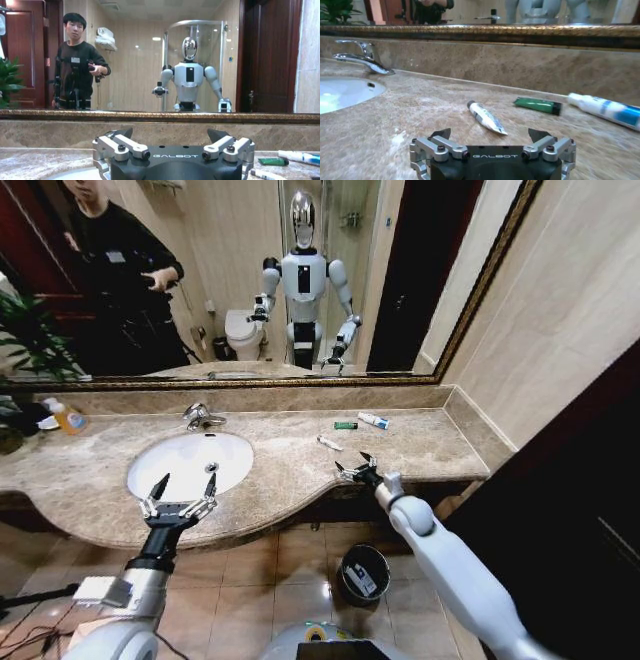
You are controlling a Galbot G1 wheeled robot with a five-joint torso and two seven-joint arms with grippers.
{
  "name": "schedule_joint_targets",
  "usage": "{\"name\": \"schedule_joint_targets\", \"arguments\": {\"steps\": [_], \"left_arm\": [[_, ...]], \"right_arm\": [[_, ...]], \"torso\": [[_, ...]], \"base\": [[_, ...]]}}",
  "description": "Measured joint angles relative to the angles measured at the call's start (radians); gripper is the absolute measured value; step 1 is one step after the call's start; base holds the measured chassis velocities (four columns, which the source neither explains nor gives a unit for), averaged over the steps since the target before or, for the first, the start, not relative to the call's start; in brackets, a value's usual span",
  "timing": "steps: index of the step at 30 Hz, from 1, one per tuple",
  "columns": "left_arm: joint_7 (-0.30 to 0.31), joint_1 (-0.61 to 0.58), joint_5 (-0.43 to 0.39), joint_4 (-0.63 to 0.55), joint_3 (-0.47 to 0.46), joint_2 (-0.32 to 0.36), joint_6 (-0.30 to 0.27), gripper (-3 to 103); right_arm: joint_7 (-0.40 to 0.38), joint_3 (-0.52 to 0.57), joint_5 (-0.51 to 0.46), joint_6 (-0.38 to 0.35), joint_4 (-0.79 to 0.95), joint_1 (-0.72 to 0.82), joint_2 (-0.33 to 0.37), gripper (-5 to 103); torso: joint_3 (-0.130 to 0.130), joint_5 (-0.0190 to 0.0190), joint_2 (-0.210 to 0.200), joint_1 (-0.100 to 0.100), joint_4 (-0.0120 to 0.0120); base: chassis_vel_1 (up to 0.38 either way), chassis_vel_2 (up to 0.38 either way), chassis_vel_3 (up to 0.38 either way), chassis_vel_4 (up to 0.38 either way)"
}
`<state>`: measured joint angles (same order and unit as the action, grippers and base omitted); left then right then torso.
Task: Pick up the trash from the sink and place it in the trash bin.
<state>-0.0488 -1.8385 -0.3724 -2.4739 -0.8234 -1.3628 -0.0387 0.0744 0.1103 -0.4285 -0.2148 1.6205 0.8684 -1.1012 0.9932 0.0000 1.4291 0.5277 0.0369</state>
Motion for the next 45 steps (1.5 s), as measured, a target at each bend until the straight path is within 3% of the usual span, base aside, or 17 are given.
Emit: {"name": "schedule_joint_targets", "arguments": {"steps": [11, 17, 21, 23, 26, 35, 38, 41, 42, 45], "left_arm": [[0.0, 0.0, 0.0, 0.0, 0.0, 0.0, 0.0, 100], [0.0, 0.0, 0.0, 0.0, 0.0, 0.0, 0.0, 100], [0.0, 0.0, 0.0, 0.0, 0.0, 0.0, 0.0, 100], [0.0, 0.0, 0.0, 0.0, 0.0, 0.0, 0.0, 100], [0.0, 0.0, 0.0, 0.0, 0.0, 0.0, 0.0, 100], [0.0, 0.0, 0.0, 0.0, 0.0, 0.0, 0.0, 100], [0.0, 0.0, 0.0, 0.0, 0.0, 0.0, 0.0, 100], [0.0, 0.0, 0.0, 0.0, 0.0, 0.0, 0.0, 100], [0.0, 0.0, 0.0, 0.0, 0.0, 0.0, 0.0, 100], [0.0, 0.0, 0.0, 0.0, 0.0, 0.0, 0.0, 100]], "right_arm": [[-0.01, -0.07, -0.018, -0.001, -0.121, -0.113, -0.049, 103], [-0.024, -0.085, -0.028, -0.001, -0.155, -0.147, -0.061, 90], [-0.029, -0.091, -0.036, -0.005, -0.168, -0.159, -0.062, 71], [-0.029, -0.091, -0.037, -0.006, -0.17, -0.16, -0.062, 71], [-0.028, -0.089, -0.038, -0.007, -0.179, -0.16, -0.064, 58], [-0.025, -0.082, -0.035, -0.004, -0.187, -0.154, -0.066, 57], [-0.026, -0.078, -0.033, -0.002, -0.186, -0.152, -0.067, 45], [-0.027, -0.076, -0.032, -0.001, -0.185, -0.15, -0.067, 41], [-0.028, -0.074, -0.03, -0.001, -0.183, -0.147, -0.067, 33], [-0.03, -0.072, -0.028, 0.0, -0.179, -0.142, -0.067, 30]], "torso": [[0.0, -0.0001, 0.0, 0.0, -0.0001], [0.0, -0.0001, 0.0, 0.0, 0.0], [0.0, 0.0, 0.0, 0.0, 0.0], [0.0, 0.0, 0.0, 0.0, 0.0], [0.0, 0.0, 0.0, 0.0, 0.0], [0.0, 0.0, 0.0, 0.0, -0.0001], [0.0, 0.0, 0.0, 0.0, 0.0], [0.0, 0.0, 0.0, 0.0, 0.0], [0.0, 0.0, 0.0, 0.0, 0.0], [0.0, 0.0, 0.0, 0.0, -0.0001]], "base": [[0.0, 0.0, 0.0, 0.0], [0.0, 0.0, 0.0, 0.0], [0.0, 0.0, 0.0, 0.0], [0.0, 0.0, 0.0, 0.0], [0.0, 0.0, 0.0, 0.0], [0.0, 0.0, 0.0, 0.0], [0.0, 0.0, 0.0, 0.0], [0.0, 0.0, 0.0, 0.0], [0.0, 0.0, 0.0, 0.0], [0.0, 0.0, 0.0, 0.0]]}}
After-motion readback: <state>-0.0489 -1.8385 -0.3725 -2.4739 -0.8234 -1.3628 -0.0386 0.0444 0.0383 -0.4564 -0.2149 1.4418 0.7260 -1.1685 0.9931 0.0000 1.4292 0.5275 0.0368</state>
